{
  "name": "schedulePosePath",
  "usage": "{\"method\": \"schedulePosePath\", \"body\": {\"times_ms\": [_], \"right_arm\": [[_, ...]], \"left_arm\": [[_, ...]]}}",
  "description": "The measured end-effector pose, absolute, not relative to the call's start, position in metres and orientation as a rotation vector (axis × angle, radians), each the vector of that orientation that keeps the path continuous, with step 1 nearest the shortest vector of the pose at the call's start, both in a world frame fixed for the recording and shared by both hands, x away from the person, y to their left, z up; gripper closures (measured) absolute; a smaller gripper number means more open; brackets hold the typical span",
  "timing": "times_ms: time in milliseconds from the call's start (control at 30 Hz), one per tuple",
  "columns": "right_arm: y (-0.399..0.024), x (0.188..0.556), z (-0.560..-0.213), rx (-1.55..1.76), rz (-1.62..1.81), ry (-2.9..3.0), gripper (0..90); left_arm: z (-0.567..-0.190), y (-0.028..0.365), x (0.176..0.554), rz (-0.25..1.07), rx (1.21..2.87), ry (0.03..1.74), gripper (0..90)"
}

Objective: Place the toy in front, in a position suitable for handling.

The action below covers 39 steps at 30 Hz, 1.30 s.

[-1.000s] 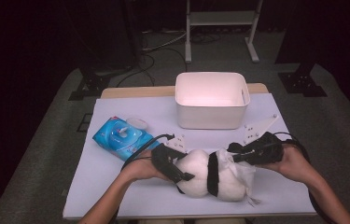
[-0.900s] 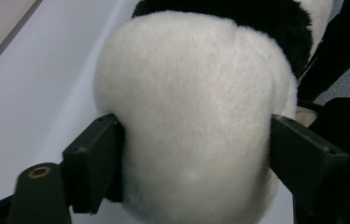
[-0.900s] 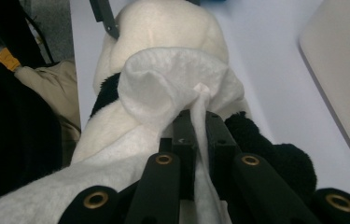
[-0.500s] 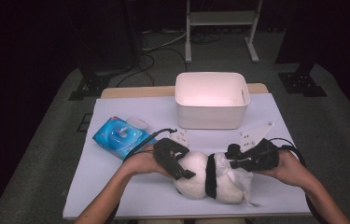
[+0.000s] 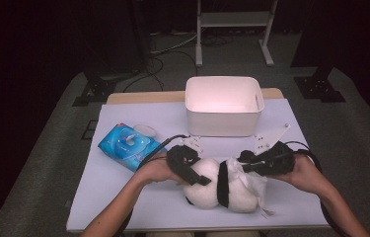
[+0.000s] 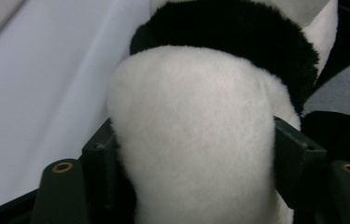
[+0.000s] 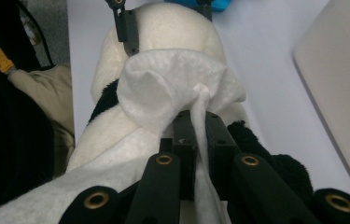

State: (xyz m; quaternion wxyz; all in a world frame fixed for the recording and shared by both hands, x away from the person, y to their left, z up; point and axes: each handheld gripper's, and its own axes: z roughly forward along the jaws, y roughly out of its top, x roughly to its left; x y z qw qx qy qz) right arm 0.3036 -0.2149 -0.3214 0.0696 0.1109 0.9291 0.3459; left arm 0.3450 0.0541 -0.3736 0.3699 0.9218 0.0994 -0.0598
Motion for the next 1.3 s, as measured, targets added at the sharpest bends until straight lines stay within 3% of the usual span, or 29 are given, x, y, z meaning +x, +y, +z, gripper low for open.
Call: {"method": "schedulePosePath", "body": {"times_ms": [167, 500, 1100, 1300], "right_arm": [[-0.210, 0.316, -0.314, 0.359, 1.061, 2.780, 84.4], [-0.171, 0.324, -0.321, 0.271, 0.978, 2.848, 84.3], [-0.218, 0.304, -0.319, 0.364, 1.025, 2.806, 84.2], [-0.219, 0.294, -0.325, 0.337, 1.031, 2.814, 84.5]], "left_arm": [[-0.362, 0.053, 0.345, 0.005, 2.361, 0.245, 31.9], [-0.357, 0.041, 0.329, 0.090, 2.406, 0.196, 31.3], [-0.364, 0.053, 0.311, 0.059, 2.356, 0.187, 28.8], [-0.360, 0.050, 0.313, 0.022, 2.370, 0.192, 17.3]]}}
